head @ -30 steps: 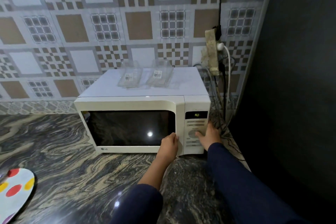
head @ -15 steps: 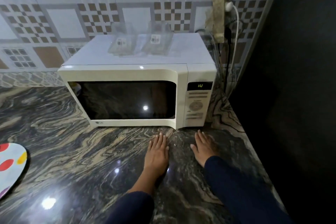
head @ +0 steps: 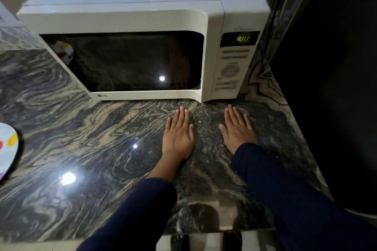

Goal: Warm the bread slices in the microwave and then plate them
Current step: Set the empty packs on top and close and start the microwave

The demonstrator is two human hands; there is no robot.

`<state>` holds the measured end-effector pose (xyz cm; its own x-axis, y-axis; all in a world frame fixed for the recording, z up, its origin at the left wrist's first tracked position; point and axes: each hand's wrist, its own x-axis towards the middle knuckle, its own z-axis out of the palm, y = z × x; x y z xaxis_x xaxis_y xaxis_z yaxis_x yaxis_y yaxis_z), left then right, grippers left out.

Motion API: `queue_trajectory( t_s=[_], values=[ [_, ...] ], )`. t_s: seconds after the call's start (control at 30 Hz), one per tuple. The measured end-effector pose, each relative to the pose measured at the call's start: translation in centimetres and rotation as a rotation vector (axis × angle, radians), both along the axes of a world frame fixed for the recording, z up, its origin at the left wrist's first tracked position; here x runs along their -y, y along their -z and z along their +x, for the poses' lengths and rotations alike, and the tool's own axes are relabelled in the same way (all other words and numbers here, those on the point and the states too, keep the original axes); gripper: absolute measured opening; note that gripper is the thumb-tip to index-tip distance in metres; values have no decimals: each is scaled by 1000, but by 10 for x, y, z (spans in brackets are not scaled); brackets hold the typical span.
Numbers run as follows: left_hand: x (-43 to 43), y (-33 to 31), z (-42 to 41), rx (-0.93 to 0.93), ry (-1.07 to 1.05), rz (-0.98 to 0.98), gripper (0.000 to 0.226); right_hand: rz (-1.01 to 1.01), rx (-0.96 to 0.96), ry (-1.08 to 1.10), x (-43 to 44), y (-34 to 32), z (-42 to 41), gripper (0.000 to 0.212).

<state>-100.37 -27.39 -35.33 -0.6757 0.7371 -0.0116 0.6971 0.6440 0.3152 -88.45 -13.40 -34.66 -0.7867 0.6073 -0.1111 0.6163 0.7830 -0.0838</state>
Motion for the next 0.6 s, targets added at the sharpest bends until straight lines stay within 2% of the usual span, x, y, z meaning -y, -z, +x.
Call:
queue_trajectory(
  t_s=[0.3, 0.6],
  values=[
    [2, -2, 2, -1, 3, 18, 55, 19, -11, -1, 0, 2, 1, 60],
    [2, -1, 1, 4, 7, 11, 55, 14, -38, 0, -1, 6, 0, 85]
  ],
)
